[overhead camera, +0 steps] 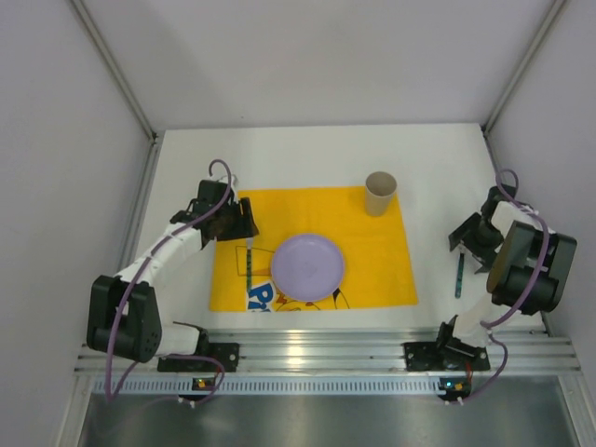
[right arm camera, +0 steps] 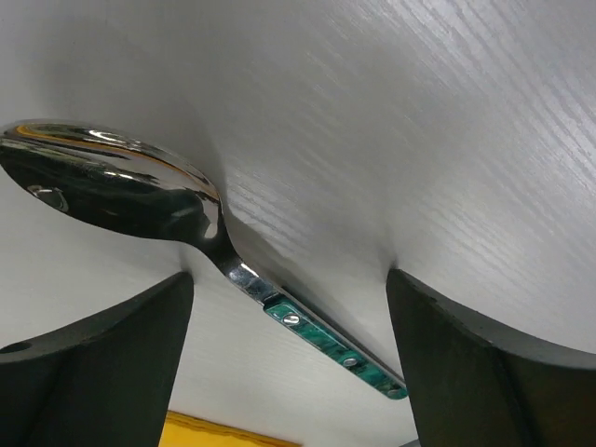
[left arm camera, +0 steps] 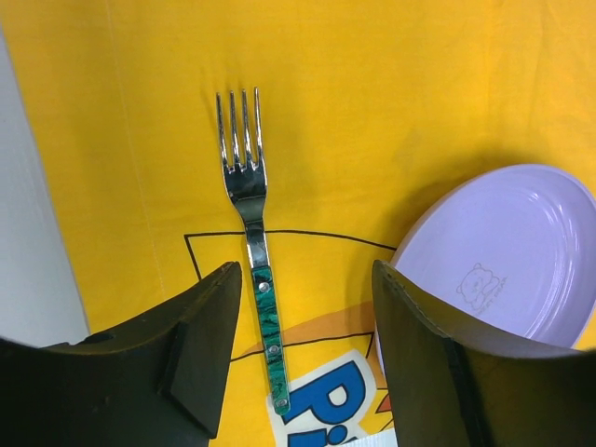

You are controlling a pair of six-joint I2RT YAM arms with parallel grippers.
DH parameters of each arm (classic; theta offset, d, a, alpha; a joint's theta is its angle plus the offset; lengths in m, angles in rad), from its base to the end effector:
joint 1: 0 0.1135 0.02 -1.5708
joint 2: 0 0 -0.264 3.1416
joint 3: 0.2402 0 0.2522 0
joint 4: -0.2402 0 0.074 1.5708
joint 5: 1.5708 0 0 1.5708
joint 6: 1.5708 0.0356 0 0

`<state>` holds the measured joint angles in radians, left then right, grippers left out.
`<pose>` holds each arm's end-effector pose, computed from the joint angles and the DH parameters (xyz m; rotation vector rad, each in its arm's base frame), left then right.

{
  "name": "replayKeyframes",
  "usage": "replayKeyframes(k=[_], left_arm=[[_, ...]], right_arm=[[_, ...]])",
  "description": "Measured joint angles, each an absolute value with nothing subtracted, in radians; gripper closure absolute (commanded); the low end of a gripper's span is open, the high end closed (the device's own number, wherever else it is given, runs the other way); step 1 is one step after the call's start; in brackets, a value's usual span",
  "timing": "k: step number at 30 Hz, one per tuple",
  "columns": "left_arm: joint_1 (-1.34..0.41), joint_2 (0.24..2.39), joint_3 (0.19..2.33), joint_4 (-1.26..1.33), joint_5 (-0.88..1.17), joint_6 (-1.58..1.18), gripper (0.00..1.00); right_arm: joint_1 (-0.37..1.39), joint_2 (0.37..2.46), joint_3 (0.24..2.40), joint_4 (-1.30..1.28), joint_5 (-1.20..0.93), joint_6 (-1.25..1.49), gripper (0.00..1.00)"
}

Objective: Set the dinner table for one person

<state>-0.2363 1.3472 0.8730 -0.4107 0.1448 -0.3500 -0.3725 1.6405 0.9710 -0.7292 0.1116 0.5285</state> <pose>0.2671 -0.0696 0.2279 -0.0771 2.4913 -0.4301 0.2653 -0.1079 0.1641 1.3008 2.6567 -0.1449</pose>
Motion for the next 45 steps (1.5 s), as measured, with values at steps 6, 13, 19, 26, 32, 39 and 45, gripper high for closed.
replayKeyframes(k=[6,13,19,26,32,39,45], left_arm=[[-0.236,1.332,0.872,-0.42,0.141,-0.347,0.38],[-0.237,1.33,0.871,-0.436,0.137,-0.346,0.37],[-0.237,1.332,0.875,-0.455,0.134,-0.347,0.37],[-0.237,1.338,0.955,-0.486,0.106,-0.368,0.32],[-0.237,1.337,1.026,-0.503,0.047,-0.392,0.26],[-0.237,1.266,1.039,-0.575,-0.019,-0.406,0.02],[-0.237,1.148,1.034,-0.614,-0.059,-0.44,0.01]], right_arm=[[-0.382,1.647,0.955,-0.695,0.099,0.496,0.64],[-0.378,1.655,0.966,-0.698,0.108,0.453,1.0],[-0.352,1.666,1.014,-0.725,0.136,0.427,1.0],[-0.142,1.629,1.386,-0.834,0.273,0.399,1.0],[0.217,1.503,1.625,-0.842,0.305,0.405,1.0],[0.539,1.351,1.498,-0.822,0.278,0.441,1.0],[0.614,1.341,1.146,-0.741,0.192,0.474,1.0]])
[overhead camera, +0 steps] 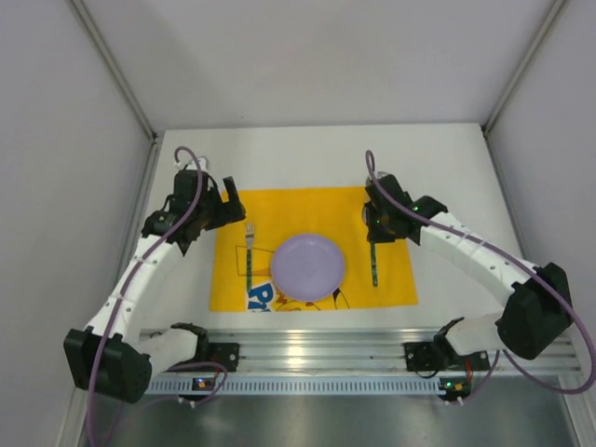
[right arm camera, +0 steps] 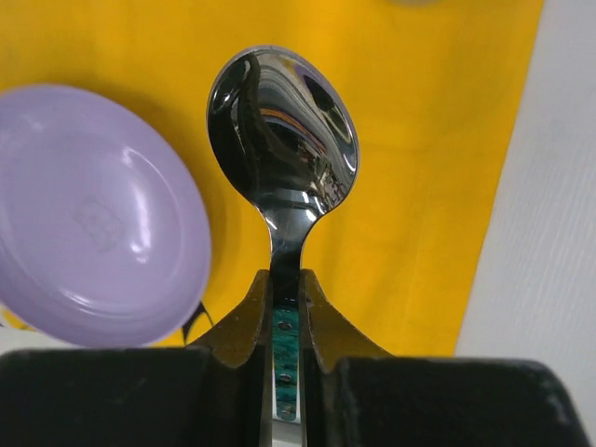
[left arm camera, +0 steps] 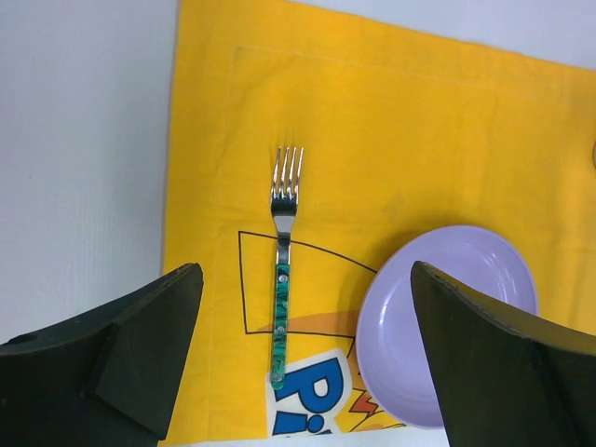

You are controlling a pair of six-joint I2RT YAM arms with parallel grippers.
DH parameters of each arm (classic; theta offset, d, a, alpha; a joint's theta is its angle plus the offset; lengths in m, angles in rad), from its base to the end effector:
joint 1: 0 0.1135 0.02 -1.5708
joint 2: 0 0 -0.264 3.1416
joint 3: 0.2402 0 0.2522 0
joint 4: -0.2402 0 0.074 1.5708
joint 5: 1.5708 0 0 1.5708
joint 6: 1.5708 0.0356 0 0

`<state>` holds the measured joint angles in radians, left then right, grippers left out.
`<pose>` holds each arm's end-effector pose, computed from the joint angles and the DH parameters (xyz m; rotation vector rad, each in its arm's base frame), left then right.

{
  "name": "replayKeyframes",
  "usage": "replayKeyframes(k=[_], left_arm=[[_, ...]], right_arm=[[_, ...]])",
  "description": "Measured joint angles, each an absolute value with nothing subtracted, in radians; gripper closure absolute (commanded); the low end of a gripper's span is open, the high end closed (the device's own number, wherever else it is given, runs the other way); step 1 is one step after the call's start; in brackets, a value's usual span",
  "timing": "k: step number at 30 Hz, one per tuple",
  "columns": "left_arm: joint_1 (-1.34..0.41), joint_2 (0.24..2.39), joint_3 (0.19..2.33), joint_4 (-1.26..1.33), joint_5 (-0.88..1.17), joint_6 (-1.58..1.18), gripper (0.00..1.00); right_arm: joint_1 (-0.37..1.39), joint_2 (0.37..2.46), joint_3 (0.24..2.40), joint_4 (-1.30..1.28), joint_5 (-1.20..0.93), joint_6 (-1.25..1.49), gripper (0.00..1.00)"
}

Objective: Set the dinner table for one person

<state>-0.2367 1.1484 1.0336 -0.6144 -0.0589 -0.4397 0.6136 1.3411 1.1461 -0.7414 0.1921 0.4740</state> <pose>0.2374 -0.0551 0.3129 -0.2648 2.2994 -0.2793 0.2299 0.1536 0.2942 -0.0953 2.4939 0.2180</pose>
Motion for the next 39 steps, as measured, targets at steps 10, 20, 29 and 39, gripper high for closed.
replayKeyframes(k=[10,20,29,39], left_arm=[[-0.237,1.008,1.011,-0.727,-0.11,-0.502,0.02],[-0.237,0.914,1.01,-0.845,-0.184,-0.548,0.02],[-0.236,0.893,1.01,-0.859,-0.299,-0.567,0.02],[-0.237,0.926,1.026,-0.793,-0.297,-0.463,0.02]], right_arm=[[0.614,1.473,1.013,-0.608,0.136,0.472,1.0],[0.614,1.582,1.015,-0.547,0.13,0.466,0.25],[0.614,1.33,1.053,-0.585,0.046,0.392,0.0],[0.615,0.768,1.099,-0.666,0.162,0.405,0.0]])
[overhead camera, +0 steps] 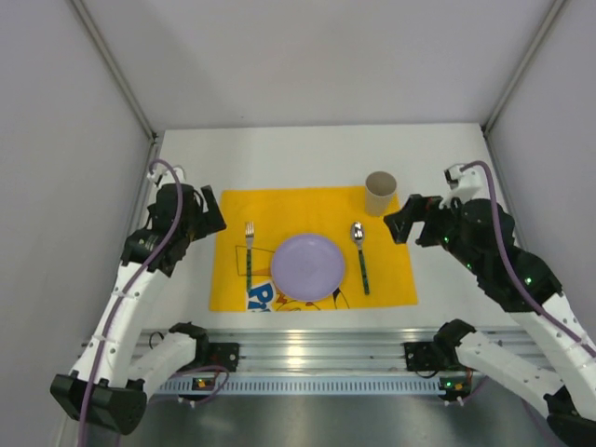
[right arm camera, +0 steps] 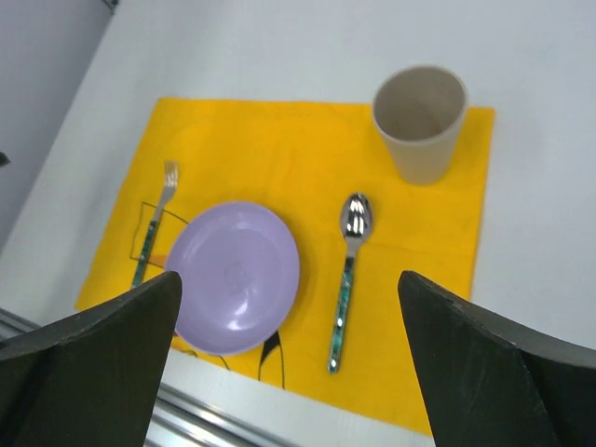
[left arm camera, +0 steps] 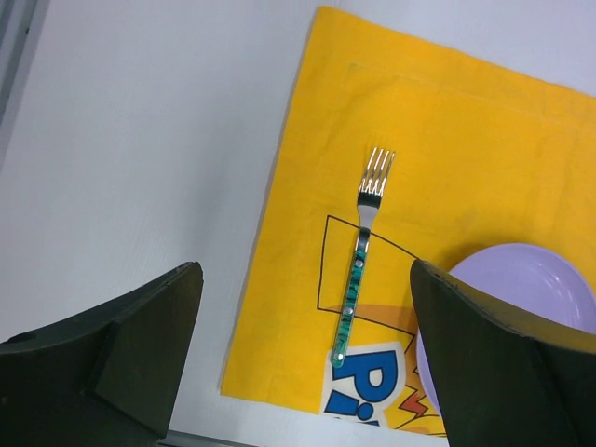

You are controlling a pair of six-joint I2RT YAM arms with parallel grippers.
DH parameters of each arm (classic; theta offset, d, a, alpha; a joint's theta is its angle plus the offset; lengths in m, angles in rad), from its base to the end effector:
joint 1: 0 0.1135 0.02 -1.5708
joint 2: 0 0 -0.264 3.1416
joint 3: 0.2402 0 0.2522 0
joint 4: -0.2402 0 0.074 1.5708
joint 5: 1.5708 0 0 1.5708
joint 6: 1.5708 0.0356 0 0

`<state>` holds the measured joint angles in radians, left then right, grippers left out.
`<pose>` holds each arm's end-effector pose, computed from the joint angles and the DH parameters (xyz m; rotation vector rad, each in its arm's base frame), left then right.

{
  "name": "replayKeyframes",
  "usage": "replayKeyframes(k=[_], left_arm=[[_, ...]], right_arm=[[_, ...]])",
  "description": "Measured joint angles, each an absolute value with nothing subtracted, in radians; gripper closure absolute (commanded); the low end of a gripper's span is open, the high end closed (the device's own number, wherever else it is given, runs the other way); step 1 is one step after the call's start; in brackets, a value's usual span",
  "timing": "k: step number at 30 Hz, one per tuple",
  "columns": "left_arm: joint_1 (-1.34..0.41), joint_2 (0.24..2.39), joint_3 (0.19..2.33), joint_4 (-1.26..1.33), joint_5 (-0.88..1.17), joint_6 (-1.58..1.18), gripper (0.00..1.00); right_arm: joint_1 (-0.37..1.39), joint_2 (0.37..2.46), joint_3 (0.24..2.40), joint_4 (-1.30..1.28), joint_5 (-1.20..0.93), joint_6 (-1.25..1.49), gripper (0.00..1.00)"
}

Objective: Set the dinner table for one person

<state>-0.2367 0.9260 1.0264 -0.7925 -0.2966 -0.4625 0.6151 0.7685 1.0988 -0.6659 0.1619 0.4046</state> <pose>0.1796 -0.0326 0.3398 -0.4054 2.1904 -0.0458 0.1221 0.0793 0.3973 -0.0924 1.9360 0.5338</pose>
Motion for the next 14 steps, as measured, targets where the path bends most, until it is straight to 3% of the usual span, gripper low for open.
replayKeyframes(k=[7,14], left_arm=[[-0.236,0.986,1.051,-0.782,-0.29,-0.388,0.02],[-0.237,1.006,1.051,-0.769,-0.278,-0.373,0.02]], right_arm=[[0.615,0.593,1.015,-0.895,0.224,0.433,0.0],[0.615,0.511,1.008,-0.968,0.227,0.485,0.0]])
